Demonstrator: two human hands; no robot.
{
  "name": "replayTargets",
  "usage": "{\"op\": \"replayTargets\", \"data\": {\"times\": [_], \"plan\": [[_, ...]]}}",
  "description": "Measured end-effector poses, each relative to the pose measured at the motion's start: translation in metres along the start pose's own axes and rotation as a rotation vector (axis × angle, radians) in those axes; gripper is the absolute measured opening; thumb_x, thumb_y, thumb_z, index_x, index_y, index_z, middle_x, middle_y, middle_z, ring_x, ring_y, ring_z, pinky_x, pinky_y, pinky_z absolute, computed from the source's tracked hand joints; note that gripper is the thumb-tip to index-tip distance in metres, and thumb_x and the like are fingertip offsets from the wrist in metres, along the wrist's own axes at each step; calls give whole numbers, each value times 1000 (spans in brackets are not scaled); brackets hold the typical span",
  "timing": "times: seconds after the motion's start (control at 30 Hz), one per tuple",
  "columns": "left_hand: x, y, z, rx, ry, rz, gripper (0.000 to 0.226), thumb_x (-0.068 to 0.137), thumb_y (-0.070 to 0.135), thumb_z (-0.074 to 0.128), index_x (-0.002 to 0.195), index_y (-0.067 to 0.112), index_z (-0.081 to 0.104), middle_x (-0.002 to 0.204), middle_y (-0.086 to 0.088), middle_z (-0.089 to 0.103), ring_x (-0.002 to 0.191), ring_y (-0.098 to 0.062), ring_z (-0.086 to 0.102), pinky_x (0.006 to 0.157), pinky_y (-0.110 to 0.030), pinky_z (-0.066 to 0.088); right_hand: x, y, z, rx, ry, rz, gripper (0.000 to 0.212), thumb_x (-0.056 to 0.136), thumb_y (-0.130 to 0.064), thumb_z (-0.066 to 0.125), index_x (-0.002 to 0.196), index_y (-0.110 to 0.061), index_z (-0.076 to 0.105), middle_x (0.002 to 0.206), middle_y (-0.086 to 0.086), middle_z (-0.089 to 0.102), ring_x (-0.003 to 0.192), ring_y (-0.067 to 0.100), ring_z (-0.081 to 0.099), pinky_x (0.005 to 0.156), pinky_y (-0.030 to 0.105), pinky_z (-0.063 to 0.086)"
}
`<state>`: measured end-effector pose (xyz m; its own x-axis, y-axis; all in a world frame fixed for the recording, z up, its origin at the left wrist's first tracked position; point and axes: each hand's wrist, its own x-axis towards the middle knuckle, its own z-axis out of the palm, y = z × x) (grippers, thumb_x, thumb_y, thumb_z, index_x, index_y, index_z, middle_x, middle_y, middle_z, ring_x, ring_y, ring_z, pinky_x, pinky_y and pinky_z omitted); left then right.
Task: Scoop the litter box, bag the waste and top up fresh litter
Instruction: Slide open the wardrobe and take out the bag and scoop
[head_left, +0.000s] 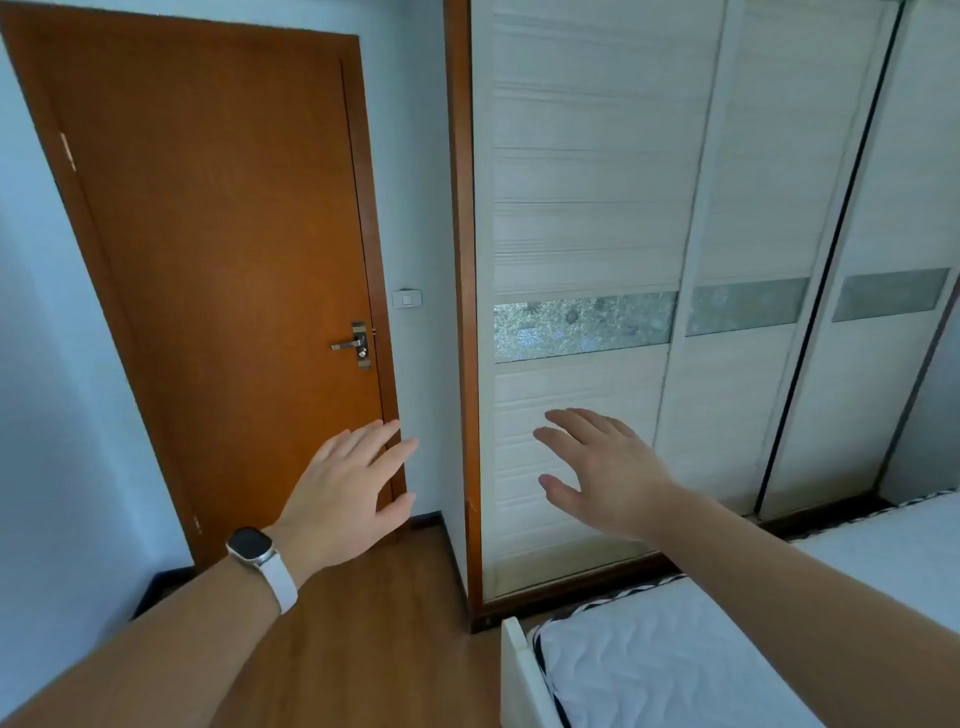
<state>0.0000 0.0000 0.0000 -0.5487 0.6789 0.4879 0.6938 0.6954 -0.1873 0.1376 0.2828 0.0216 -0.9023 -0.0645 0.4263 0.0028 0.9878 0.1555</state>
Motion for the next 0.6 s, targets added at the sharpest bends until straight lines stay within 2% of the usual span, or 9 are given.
{"op": "replayTargets", "data": {"times": [0.2, 0.37, 0.6], "plan": [[19, -92, 41, -76, -89, -73, 64, 87, 65, 35, 132, 27, 59, 139, -3, 57, 127, -28, 55, 101, -45, 34, 94, -45, 39, -5, -125, 10, 76, 83, -63, 7, 147, -31, 33, 158, -2, 28, 146, 24, 25, 118, 43, 24], [62, -154, 58, -114, -24, -55, 62, 90, 62, 40, 142, 29, 48, 151, 0, 44, 140, -25, 40, 109, -40, 22, 153, -58, 55, -32, -81, 64, 73, 85, -63, 12, 146, -30, 35, 157, -2, 30, 144, 23, 27, 117, 42, 26], [113, -180, 94, -136, -32, 33, 60, 93, 60, 41, 146, 32, 41, 154, 2, 38, 143, -21, 33, 110, -35, 15, 201, -40, 74, -55, -75, 127, 67, 88, -59, 22, 142, -26, 44, 153, 0, 39, 140, 26, 35, 113, 43, 31]]}}
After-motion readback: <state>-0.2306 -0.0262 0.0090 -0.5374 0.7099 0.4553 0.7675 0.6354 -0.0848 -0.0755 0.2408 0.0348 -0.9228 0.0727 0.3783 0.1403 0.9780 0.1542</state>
